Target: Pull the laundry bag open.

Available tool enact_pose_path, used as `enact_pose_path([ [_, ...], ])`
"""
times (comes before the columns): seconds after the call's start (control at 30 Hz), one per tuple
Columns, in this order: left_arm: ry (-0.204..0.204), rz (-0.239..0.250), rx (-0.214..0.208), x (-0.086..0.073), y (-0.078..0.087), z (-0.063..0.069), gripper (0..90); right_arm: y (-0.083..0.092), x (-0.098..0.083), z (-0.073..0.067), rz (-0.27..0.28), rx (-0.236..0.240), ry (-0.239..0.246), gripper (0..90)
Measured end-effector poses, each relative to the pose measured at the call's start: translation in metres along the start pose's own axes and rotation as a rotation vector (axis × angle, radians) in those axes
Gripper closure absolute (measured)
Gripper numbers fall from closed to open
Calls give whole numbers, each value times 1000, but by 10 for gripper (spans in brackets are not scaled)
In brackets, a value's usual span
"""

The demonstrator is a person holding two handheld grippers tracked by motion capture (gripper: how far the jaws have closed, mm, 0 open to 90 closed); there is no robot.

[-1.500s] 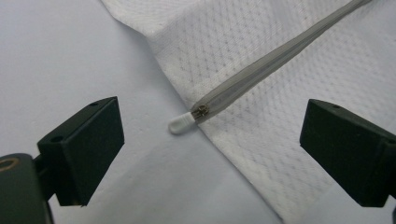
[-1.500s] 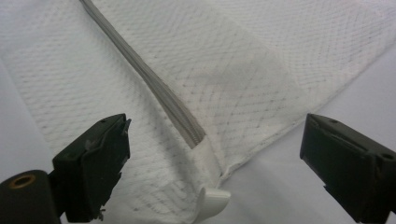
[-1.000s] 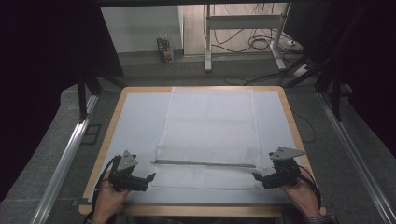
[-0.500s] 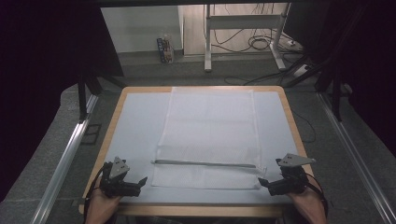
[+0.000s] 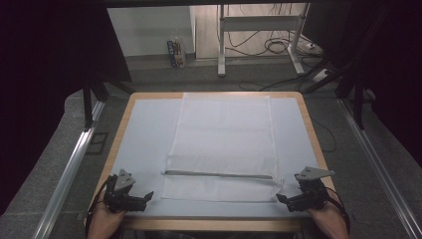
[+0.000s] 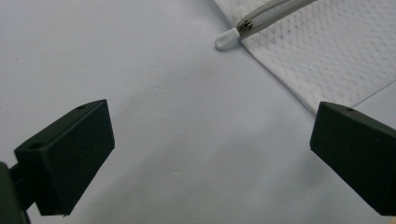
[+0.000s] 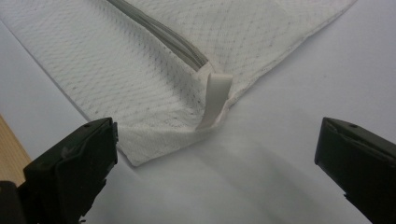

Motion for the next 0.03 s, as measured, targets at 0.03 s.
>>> enact_pose_path([
  [0.03,0,0,0,0,0,0,0,0,0,0,0,0,0,0],
])
Point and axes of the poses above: each handheld gripper's, and its own axes: y roughly backward along the jaws, x roughly out of its top, z roughly to its right, the point moved 9 cm from there along -y, roughly forward along the jaws, and after that the axes turned 7 degrees about -y, right-handed, at the moved point
